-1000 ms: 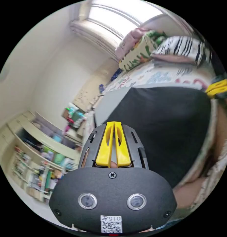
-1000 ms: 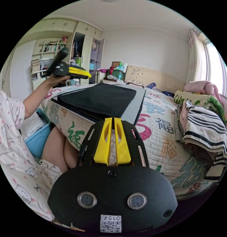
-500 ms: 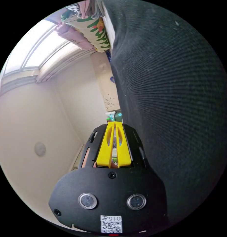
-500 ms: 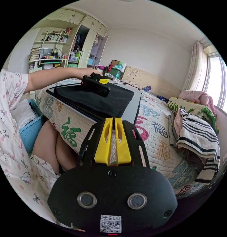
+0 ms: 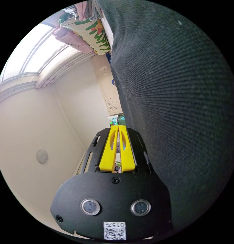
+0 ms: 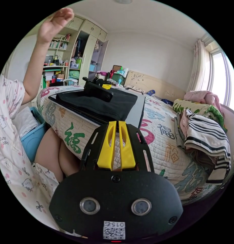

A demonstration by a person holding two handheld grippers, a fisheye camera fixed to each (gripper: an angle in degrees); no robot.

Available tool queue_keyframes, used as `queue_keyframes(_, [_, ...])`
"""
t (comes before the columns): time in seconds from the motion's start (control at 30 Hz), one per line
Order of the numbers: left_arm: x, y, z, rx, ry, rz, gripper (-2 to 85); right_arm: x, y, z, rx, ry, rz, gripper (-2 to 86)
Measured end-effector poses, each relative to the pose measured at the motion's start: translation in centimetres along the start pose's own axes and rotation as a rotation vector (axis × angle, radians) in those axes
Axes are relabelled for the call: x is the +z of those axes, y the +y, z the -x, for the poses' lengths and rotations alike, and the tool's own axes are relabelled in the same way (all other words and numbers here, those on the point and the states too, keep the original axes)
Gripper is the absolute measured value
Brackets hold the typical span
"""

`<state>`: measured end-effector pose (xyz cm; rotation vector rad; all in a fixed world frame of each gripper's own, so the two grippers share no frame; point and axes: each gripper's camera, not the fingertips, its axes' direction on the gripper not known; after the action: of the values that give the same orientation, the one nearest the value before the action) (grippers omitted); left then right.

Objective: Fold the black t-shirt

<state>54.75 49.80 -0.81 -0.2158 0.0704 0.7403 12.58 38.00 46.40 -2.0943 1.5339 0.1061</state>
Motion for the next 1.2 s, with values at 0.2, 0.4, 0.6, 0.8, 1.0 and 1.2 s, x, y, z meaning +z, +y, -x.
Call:
queue_keyframes(0.2, [0.0,-0.1,-3.1,0.001,0.000,0.000,-0.3,-1.2,-2.5,1.3,-0.002,0.016,-0.011,0.6])
queue_keyframes(0.4, [-0.5,-0.5,-5.4,0.001,0.000,0.000,-0.3,-2.8,-4.8,2.1,0.002,0.017,-0.027,0.6])
queue_keyframes(0.6, [-1.6,-1.2,-6.7,0.001,0.001,0.001,-0.3,-4.7,-6.7,2.6,0.009,0.020,-0.036,0.6])
queue_keyframes(0.8, [-3.2,-2.3,-6.9,0.001,0.002,0.001,-0.3,-7.2,-8.0,2.6,0.020,0.015,-0.052,0.5])
queue_keyframes(1.0, [-5.3,-3.7,-6.0,0.000,0.004,0.001,-0.3,-9.9,-8.9,2.7,0.011,0.027,-0.050,0.5])
queue_keyframes(1.2, [-7.9,-5.5,-3.9,-0.001,0.007,0.001,-0.3,-13.0,-8.9,2.3,0.004,0.035,-0.052,0.5])
